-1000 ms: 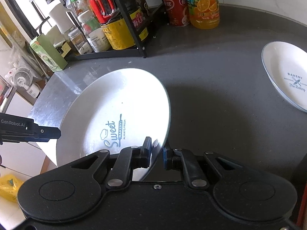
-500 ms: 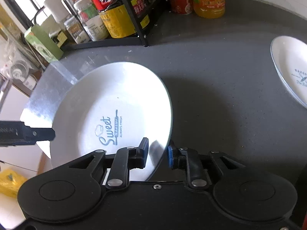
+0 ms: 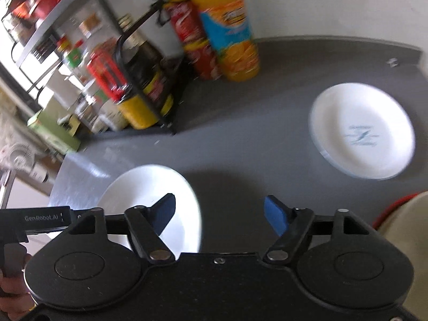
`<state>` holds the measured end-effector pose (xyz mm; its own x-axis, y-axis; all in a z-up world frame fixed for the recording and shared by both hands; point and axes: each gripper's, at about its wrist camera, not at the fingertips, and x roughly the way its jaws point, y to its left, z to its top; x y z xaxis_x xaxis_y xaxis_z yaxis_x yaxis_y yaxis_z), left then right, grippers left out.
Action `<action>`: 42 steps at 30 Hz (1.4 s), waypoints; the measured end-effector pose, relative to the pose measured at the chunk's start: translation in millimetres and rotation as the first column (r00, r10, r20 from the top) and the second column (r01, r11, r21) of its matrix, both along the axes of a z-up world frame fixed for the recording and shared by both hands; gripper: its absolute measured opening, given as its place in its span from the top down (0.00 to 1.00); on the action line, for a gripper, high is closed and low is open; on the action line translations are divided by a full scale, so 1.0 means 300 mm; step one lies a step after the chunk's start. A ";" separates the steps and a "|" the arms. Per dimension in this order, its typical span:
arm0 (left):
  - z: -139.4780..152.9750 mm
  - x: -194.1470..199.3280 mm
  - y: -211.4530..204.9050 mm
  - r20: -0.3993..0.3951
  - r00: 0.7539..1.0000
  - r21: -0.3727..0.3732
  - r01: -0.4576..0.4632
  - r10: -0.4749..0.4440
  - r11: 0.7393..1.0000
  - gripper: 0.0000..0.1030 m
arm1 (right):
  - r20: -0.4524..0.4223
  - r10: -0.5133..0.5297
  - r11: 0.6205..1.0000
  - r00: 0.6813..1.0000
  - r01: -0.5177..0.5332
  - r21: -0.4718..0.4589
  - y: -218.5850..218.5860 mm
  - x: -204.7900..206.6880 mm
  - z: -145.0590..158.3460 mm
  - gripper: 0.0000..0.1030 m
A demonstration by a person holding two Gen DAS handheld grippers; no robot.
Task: Organize plates and bowls
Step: 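Open both grippers to release the 'Sweet' plate, then move both grippers to the rim of the white 'Bakery' plate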
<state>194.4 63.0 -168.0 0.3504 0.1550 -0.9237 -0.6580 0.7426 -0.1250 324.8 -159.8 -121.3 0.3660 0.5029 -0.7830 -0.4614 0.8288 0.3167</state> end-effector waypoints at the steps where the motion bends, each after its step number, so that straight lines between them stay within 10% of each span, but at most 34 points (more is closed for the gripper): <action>1: 0.004 0.020 -0.010 0.001 1.000 0.000 0.016 -0.016 1.000 0.31 | 0.000 -0.019 1.000 1.000 0.019 0.000 -0.016 0.010 0.009 0.28; 42: -0.010 0.701 -0.326 0.073 0.888 -0.097 0.459 -0.454 0.883 0.35 | -0.068 -0.454 0.891 0.888 0.450 -0.060 -0.357 0.292 -0.036 0.33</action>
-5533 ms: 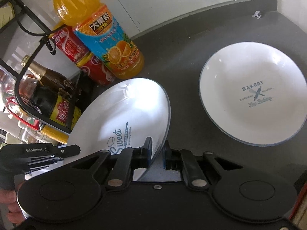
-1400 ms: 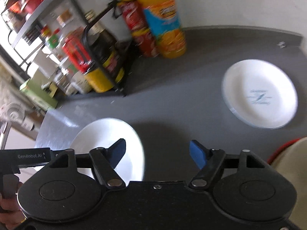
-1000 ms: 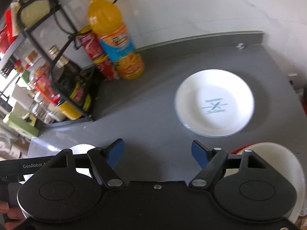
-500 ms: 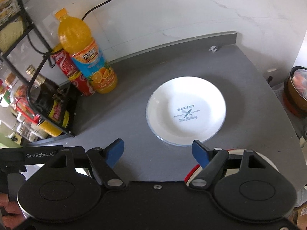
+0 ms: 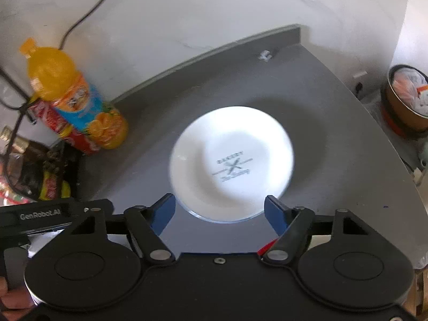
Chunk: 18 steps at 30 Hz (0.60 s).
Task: Organize plates and bowls
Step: 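Move both grippers to the rim of the white 'Bakery' plate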
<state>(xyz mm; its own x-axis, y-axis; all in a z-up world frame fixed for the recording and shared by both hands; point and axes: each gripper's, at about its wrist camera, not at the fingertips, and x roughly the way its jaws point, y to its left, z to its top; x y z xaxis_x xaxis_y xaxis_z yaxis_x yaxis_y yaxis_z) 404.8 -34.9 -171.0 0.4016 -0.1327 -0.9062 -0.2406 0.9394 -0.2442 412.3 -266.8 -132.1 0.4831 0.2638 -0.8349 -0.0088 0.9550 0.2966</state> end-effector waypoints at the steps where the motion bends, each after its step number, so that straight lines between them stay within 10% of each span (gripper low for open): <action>1: -0.006 0.017 -0.004 -0.004 1.000 -0.003 0.003 -0.003 1.000 0.35 | -0.006 -0.012 1.000 1.000 0.012 0.004 -0.008 0.011 -0.005 0.33; 18: -0.166 0.230 -0.091 -0.069 0.997 -0.044 0.033 -0.036 0.999 0.56 | -0.142 -0.224 0.973 0.964 0.230 0.030 -0.180 0.172 -0.164 0.53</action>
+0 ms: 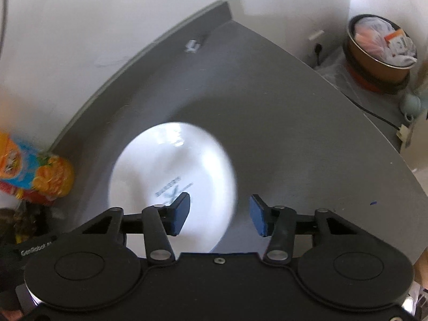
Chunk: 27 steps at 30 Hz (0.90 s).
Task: Organize plates and bowls
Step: 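Move both grippers to the rim of the white 'Bakery' plate, then close both grippers on the 'Bakery' plate rim and lift it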
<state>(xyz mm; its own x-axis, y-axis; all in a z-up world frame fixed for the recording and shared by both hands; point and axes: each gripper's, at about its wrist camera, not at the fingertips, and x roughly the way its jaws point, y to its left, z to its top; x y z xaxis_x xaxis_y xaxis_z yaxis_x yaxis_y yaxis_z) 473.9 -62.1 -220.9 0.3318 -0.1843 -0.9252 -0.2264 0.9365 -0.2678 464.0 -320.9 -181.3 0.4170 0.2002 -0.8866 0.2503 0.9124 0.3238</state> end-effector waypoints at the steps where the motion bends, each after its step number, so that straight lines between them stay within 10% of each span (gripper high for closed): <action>1: -0.012 0.008 -0.006 -0.006 1.000 0.001 -0.002 0.002 1.000 0.57 | -0.005 -0.002 1.000 1.000 0.002 0.003 -0.002 0.007 -0.007 0.54; 27: -0.154 0.085 -0.054 -0.075 0.997 -0.073 -0.038 0.033 0.997 0.90 | -0.108 0.092 0.995 0.990 -0.089 0.037 0.005 0.134 -0.145 0.84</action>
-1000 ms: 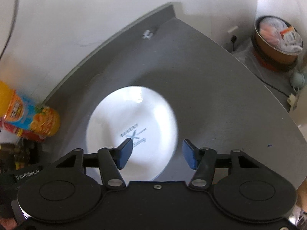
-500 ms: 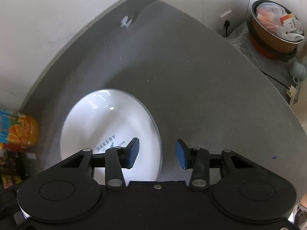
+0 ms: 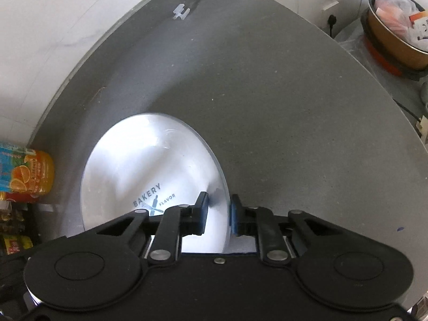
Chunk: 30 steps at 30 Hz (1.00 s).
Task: Organize plates and bowls
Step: 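Close both grippers on the 'Bakery' plate rim and lift it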
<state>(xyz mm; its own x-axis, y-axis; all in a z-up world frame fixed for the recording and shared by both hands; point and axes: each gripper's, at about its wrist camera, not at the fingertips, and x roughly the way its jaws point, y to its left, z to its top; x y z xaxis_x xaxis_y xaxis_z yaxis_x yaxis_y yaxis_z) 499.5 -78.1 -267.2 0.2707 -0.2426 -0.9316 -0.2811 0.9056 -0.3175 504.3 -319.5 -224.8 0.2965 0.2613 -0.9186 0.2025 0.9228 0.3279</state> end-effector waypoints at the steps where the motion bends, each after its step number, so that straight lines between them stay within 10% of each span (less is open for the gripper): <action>1: 0.003 -0.001 -0.002 -0.001 1.000 0.006 0.000 0.000 1.000 0.90 | 0.015 0.020 1.000 1.000 -0.019 -0.019 0.006 -0.004 0.009 0.84; 30: 0.187 -0.172 0.106 0.088 0.991 0.008 -0.099 0.098 0.995 0.93 | 0.253 0.064 0.994 0.965 -0.084 0.069 0.076 -0.199 0.240 0.94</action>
<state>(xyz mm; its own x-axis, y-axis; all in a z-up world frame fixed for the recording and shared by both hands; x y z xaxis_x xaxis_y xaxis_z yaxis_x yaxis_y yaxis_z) 447.8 -46.3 -211.1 0.3734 -0.1993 -0.9060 -0.3407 0.8790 -0.3337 444.6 -296.9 -152.7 0.4909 0.3599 -0.7934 0.0367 0.9013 0.4316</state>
